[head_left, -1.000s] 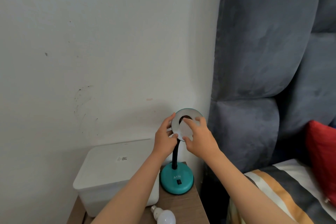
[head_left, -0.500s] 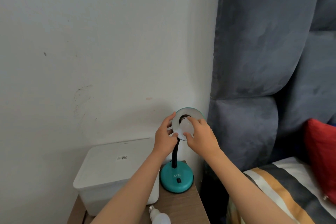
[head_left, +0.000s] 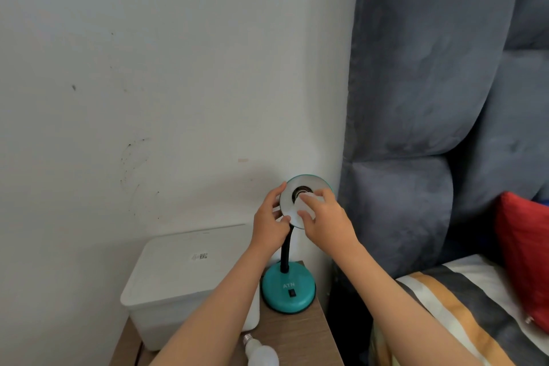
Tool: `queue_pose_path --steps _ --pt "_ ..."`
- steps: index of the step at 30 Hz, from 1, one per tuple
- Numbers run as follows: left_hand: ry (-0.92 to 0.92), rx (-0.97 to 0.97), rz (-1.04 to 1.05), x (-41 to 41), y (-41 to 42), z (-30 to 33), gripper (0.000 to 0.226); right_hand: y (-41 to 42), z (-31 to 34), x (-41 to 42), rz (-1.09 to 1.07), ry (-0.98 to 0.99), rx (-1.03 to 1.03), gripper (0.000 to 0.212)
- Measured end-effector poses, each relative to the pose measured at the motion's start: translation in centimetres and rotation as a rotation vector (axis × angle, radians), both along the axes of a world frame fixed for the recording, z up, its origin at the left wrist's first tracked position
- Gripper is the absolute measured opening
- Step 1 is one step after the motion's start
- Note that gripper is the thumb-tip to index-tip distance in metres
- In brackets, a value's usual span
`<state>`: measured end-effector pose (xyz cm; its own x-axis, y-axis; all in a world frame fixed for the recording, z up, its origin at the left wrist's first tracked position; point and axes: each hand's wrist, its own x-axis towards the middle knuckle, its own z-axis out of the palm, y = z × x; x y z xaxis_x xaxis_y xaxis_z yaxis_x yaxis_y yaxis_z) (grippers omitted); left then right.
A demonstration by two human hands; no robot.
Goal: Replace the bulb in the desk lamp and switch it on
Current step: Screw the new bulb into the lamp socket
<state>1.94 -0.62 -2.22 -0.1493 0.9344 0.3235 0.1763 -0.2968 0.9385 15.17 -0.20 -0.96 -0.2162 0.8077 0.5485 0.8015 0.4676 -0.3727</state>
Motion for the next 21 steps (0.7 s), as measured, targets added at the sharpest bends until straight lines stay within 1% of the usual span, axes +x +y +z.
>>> queue_pose_path --steps 2,3,7,9,13,15,18,21 --pt "-0.003 -0.001 -0.003 0.0 0.0 0.0 0.069 0.2 -0.2 0.4 -0.002 0.004 -0.034 0.046" --pt "-0.002 0.000 -0.003 0.0 0.0 0.0 0.069 0.3 -0.1 0.5 -0.021 0.017 -0.041 0.049" --pt "0.002 0.005 0.000 0.2 -0.1 -0.1 0.069 0.5 0.4 0.1 -0.111 0.130 -0.026 0.048" --pt "0.001 0.009 -0.003 0.2 -0.1 -0.1 0.069 0.4 0.3 -0.3 -0.095 0.153 -0.019 0.047" --pt "0.000 0.008 0.004 0.0 0.0 -0.1 0.068 0.3 -0.8 -0.1 0.003 0.096 -0.051 0.054" --pt "0.002 0.009 0.002 0.0 0.0 -0.1 0.069 0.5 -1.0 0.2 -0.021 0.118 -0.064 0.054" --pt "0.006 0.013 0.000 0.2 -0.1 -0.1 0.069 0.9 -0.8 0.4 -0.112 0.189 -0.055 0.057" --pt "0.003 0.019 -0.007 0.2 -0.2 -0.1 0.068 0.5 -0.8 0.2 -0.073 0.117 0.032 0.051"
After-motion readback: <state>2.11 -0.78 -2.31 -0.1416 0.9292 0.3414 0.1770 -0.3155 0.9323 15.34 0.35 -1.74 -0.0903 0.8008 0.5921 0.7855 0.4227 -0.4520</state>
